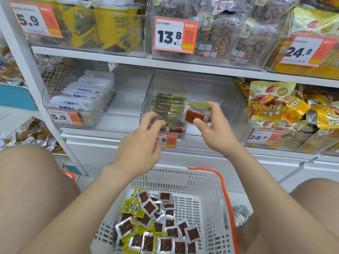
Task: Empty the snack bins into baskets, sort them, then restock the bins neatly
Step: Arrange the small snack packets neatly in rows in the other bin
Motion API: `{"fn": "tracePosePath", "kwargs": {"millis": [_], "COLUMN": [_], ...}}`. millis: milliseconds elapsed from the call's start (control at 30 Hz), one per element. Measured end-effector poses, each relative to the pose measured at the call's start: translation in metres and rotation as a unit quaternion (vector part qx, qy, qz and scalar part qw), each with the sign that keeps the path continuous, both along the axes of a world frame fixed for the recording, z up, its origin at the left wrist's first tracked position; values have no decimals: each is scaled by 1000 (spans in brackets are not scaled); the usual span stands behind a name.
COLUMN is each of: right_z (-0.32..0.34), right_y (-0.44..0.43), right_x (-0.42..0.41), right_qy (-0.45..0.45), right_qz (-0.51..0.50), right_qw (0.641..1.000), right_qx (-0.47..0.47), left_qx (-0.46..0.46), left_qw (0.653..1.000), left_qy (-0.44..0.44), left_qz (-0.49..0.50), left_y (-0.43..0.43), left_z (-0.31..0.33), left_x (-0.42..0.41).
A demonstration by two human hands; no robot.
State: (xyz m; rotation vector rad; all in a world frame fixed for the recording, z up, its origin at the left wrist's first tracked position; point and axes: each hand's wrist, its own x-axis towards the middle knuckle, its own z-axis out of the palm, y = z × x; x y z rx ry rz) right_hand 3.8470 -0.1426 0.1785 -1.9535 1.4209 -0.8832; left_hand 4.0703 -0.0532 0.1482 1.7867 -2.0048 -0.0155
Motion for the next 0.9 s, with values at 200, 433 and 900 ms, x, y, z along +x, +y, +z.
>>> {"fn": "tracePosePath", "kwargs": {"millis": [200,433,900], "right_z": [8,7,3], "right_y": [-23,-51,-61], "right_x": [15,33,29], "right_qy": [124,152,158], "right_qz": [65,31,11], "right_qw": [979,943,942], "right_qx": [149,295,295], "left_qx": [75,57,-2], "left_qw": [995,997,999], "left_qy": [-60,-48,-41], "left_qz": [-2,27,-2], "left_y": [-23,-34,-42], "left_z": [-23,-31,-46], "left_x": [8,-1,-15]}}
